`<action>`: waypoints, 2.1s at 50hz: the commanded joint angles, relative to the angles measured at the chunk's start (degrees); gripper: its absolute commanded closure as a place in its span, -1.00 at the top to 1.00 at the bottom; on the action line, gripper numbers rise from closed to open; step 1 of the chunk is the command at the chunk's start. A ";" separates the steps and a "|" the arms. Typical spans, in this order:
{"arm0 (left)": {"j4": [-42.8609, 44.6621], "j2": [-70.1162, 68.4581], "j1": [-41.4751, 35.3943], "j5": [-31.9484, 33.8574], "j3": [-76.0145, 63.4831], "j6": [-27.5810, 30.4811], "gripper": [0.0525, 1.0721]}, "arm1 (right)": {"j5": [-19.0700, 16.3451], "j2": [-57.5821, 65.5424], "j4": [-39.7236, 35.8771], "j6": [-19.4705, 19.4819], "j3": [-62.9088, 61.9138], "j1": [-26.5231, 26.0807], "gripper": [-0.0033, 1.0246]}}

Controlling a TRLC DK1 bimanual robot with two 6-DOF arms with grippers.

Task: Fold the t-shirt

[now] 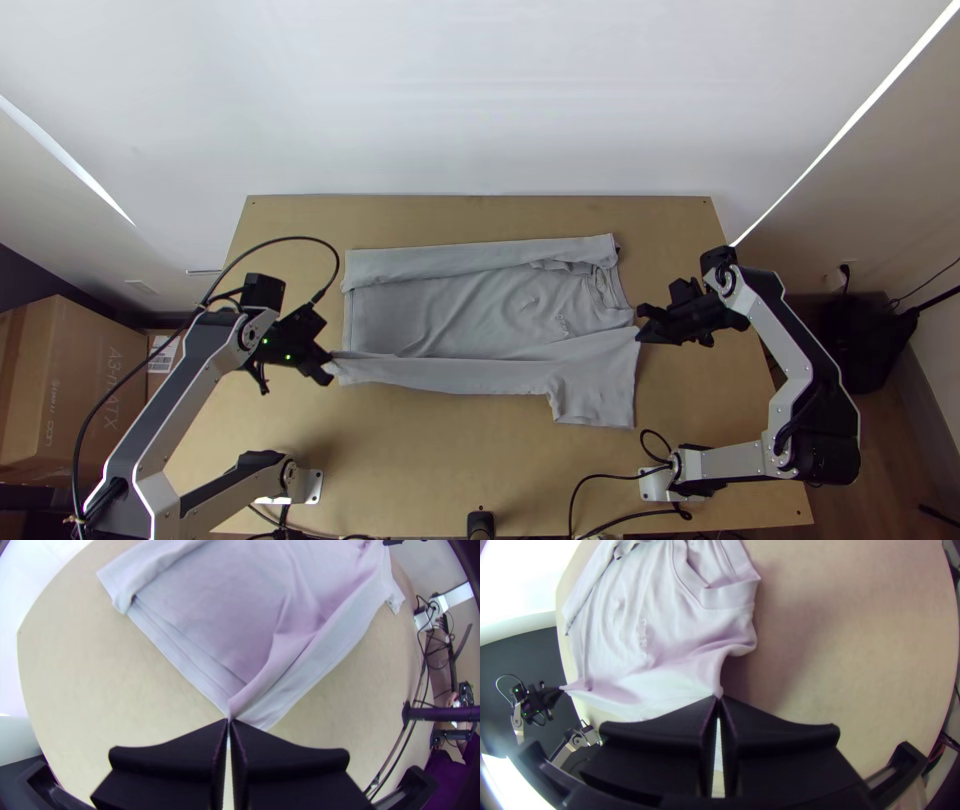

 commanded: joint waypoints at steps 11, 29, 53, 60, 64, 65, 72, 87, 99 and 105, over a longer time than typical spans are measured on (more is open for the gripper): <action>4.81 10.59 1.33 1.33 10.70 -1.63 -0.95 | -0.10 8.29 -0.85 3.46 12.22 3.05 -0.95; 6.66 25.27 1.94 1.51 27.48 -3.39 -0.95 | -0.02 22.71 -0.76 6.80 31.47 4.81 -0.95; 7.27 43.90 4.49 1.42 45.06 -7.17 -0.95 | -0.02 41.34 -0.85 11.72 56.52 4.81 -0.95; 9.12 47.42 4.67 1.42 46.73 -9.36 -0.95 | 0.16 45.65 -1.11 12.60 60.21 4.89 -0.95; 10.26 48.21 4.58 1.42 46.29 -10.33 -0.95 | 0.69 47.23 -1.29 12.69 61.09 5.07 -0.95; 10.79 48.21 4.58 1.42 45.94 -10.51 -0.95 | 0.86 47.67 -1.29 12.87 61.35 5.07 -0.95; 13.86 48.03 4.84 1.42 43.92 -11.65 -0.02 | 2.18 48.11 -1.29 12.95 61.53 4.98 -0.66; 12.37 42.76 8.88 7.75 40.49 -16.22 0.82 | 2.09 41.69 -0.58 14.54 58.63 0.59 0.93; 12.28 39.15 15.12 19.52 32.76 -17.36 0.82 | -8.63 33.87 0.03 17.09 52.39 -3.37 0.93; 12.72 39.33 16.53 21.28 28.98 -17.45 0.83 | -20.14 31.06 0.03 20.34 50.72 -5.65 0.93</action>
